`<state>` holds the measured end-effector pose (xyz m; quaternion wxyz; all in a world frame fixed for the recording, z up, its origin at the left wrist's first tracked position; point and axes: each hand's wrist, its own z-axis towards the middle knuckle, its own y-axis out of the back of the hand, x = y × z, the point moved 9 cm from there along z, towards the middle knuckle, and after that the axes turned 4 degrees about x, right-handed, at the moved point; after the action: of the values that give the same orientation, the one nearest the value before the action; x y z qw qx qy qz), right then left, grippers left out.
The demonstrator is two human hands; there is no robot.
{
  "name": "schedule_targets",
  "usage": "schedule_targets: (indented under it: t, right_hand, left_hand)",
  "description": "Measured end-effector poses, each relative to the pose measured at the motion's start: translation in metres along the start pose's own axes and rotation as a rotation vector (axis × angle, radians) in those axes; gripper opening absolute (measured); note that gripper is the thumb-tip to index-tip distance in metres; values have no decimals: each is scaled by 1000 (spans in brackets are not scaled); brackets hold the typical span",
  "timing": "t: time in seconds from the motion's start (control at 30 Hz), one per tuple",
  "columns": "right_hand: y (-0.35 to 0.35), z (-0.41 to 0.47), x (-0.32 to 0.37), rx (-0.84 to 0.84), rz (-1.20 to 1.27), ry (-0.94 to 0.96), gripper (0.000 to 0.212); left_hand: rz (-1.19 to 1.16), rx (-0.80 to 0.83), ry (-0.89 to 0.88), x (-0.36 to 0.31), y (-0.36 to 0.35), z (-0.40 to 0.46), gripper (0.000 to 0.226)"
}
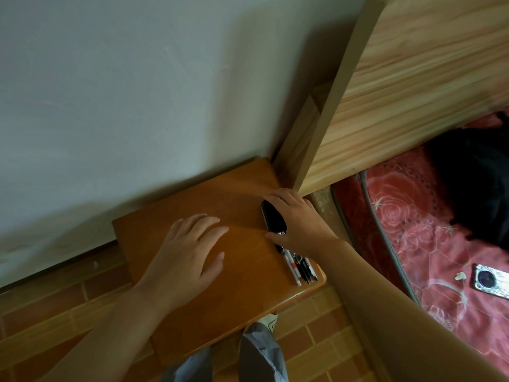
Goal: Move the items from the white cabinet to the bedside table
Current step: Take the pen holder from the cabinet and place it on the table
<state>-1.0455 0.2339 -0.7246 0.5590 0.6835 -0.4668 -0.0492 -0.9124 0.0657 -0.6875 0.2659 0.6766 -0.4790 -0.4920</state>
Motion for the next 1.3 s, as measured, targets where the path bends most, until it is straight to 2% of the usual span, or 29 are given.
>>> schedule_targets:
  t: [0.57, 0.77, 1.1, 1.3]
  right_hand:
    - [-1, 2, 2, -19, 31, 9, 78]
    - [11, -11, 5, -94, 53, -12, 76]
    - [45, -73, -6, -147, 145, -163, 77]
    - [90, -130, 2, -182, 185, -203, 76]
  left_hand:
    - [30, 21, 29, 0, -7, 2, 51]
    - [55, 18, 41, -2, 0, 5, 52]
    - [63, -12, 78, -28, 31, -12, 53]
    - [48, -105, 120, -62, 79, -38, 48]
